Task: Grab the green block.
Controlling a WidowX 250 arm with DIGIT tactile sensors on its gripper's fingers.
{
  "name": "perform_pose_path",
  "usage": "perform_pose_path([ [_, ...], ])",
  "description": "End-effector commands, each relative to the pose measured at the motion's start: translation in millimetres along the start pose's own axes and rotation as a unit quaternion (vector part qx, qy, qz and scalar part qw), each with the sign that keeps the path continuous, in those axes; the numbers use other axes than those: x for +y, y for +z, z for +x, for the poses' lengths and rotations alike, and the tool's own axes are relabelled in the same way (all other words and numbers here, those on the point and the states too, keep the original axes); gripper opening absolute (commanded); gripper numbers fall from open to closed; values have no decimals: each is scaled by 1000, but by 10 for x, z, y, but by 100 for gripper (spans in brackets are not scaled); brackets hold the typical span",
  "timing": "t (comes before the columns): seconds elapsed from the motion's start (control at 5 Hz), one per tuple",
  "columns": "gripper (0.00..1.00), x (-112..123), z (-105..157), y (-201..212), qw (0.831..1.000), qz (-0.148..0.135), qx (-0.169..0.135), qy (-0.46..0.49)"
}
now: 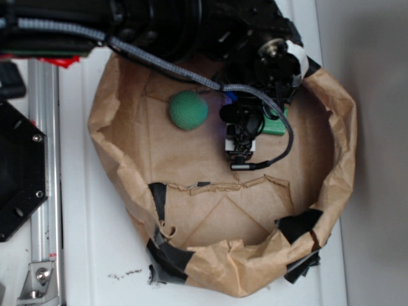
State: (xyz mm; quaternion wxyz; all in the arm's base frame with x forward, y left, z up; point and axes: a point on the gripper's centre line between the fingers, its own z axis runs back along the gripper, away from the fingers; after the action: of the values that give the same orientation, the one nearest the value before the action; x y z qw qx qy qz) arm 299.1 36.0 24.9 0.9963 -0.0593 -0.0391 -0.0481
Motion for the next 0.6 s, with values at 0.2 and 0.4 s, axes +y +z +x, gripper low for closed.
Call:
perform_pose_path([
  [0.2,0,-301,222,-125,1000,8,-8,-26],
  [0.4,0,-414,110,289,999,4,-28,-34],
])
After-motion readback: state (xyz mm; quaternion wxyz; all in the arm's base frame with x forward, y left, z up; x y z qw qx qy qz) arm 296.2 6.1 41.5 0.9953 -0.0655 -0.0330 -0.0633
